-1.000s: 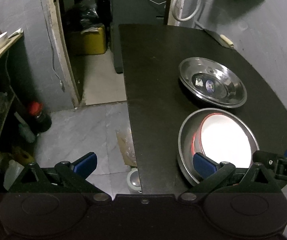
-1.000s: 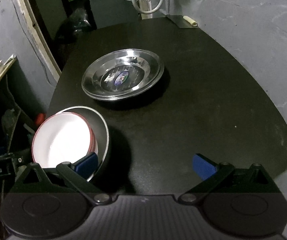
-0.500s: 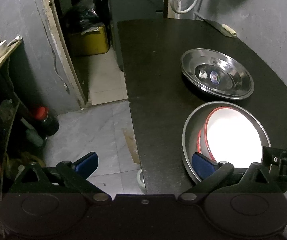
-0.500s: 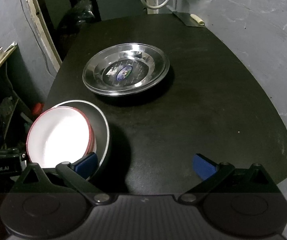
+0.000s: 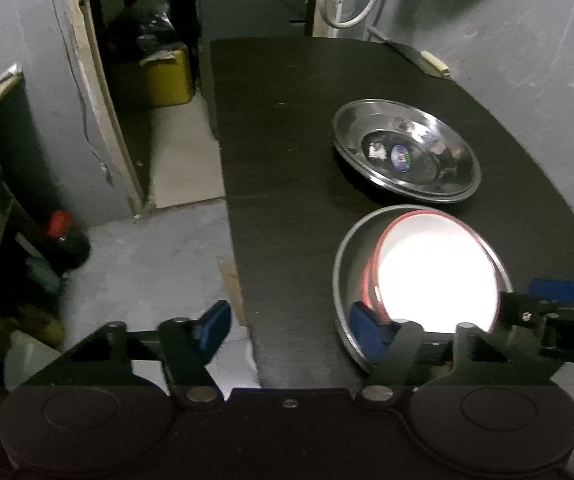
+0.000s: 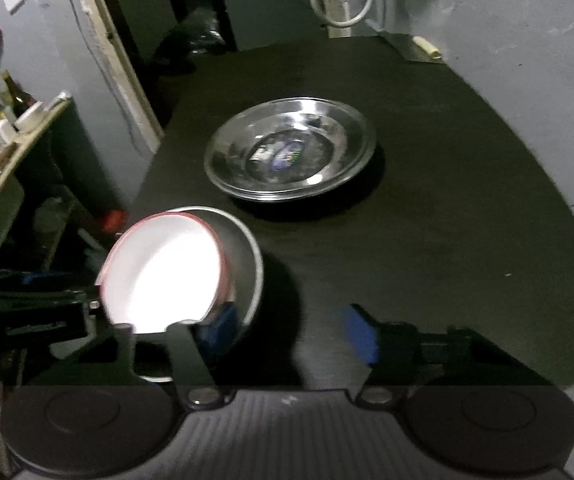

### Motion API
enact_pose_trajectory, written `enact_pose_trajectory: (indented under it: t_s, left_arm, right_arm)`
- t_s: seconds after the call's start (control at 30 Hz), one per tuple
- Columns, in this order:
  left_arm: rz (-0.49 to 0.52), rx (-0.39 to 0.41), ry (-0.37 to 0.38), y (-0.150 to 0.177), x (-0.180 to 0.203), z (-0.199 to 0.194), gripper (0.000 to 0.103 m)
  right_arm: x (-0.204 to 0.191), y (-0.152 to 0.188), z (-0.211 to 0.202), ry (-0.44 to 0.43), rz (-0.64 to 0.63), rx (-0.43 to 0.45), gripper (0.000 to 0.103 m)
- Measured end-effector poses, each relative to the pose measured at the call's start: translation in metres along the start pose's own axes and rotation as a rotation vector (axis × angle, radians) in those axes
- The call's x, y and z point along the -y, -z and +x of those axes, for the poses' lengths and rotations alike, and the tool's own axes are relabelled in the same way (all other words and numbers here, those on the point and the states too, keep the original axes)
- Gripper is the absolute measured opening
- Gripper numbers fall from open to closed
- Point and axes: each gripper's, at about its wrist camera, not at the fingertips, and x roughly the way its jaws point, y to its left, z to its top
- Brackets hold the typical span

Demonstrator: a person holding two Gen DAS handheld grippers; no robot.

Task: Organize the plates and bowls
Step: 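Move both grippers to the steel bowl's rim and close them on it, then lift the steel bowl with nested white bowls and carry it over the plate stack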

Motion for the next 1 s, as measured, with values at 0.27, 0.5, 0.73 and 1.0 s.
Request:
enact_pose_trajectory:
  t_s: [0.27,0.5,0.73,1.0]
  left_arm:
    - [-0.002,-0.02,0.154,0.0,0.004,-0.001,0.013]
    - [-0.011,-0.027,0.158,0.0,0.003,0.0,0.013]
    - [-0.011,-0.029,0.161,0.0,0.002,0.001,0.013]
    - [-0.008,-0.033,0.164,-0.001,0.002,0.001,0.013]
  right_arm:
    - [-0.005,-0.003,-0.001,-0.086,-0.006,-0.021,0.02]
    - [-0.008,-0.005,0.001,-0.092,-0.006,-0.049,0.017]
    - [-0.01,-0.005,0.007,-0.096,-0.003,-0.077,0.021]
    - [-0.01,-0.005,0.009,-0.095,0.011,-0.079,0.02]
